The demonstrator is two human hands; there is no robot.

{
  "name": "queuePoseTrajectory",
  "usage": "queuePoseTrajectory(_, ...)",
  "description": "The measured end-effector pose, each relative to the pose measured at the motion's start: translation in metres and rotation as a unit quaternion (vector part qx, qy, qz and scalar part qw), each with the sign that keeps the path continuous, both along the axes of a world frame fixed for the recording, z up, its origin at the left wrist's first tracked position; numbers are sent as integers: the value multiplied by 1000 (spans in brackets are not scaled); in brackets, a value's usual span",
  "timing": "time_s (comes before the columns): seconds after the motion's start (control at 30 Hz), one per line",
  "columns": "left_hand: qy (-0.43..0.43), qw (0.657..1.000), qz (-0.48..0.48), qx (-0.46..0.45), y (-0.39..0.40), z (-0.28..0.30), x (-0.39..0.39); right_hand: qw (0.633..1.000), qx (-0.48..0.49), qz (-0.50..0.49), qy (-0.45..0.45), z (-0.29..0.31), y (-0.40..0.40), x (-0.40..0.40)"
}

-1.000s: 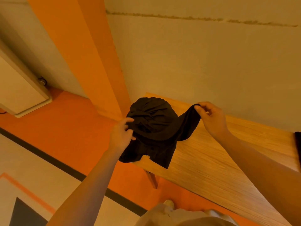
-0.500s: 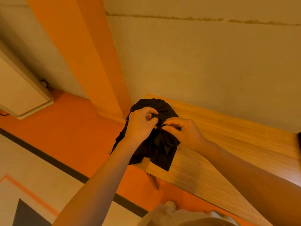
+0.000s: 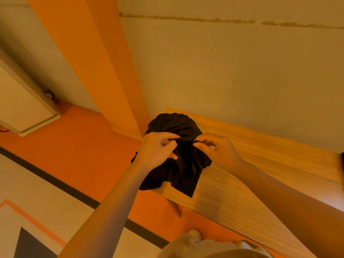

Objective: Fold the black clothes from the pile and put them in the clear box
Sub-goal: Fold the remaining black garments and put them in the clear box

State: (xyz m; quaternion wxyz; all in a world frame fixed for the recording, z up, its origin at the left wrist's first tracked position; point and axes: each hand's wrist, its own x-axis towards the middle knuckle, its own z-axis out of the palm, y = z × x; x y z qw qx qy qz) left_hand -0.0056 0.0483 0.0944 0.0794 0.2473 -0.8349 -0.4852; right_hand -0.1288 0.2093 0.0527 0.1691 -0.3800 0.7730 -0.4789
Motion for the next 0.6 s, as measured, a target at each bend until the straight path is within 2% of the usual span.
queuePoseTrajectory(0.13, 31, 997, -11, 68, 4, 3, -2, 1000, -1, -3, -4, -1, -1, -1)
queuePoseTrajectory(0.23, -10, 988, -108, 114, -1, 9, 1, 1000, -6, -9, -15, -2, 3, -3)
queuePoseTrajectory(0.33, -44, 985, -154, 62, -6, 6, 1, 1000, -9, -15, -14, -2, 8, -7)
queuePoseTrajectory(0.5, 11, 997, -71, -27, -4, -2, -8, 999, -23, -15, 23, 2, 17, -14)
queuePoseTrajectory(0.6, 44, 991, -44, -122, -3, -4, -16, 999, -24, -23, -27, 9, 20, -18)
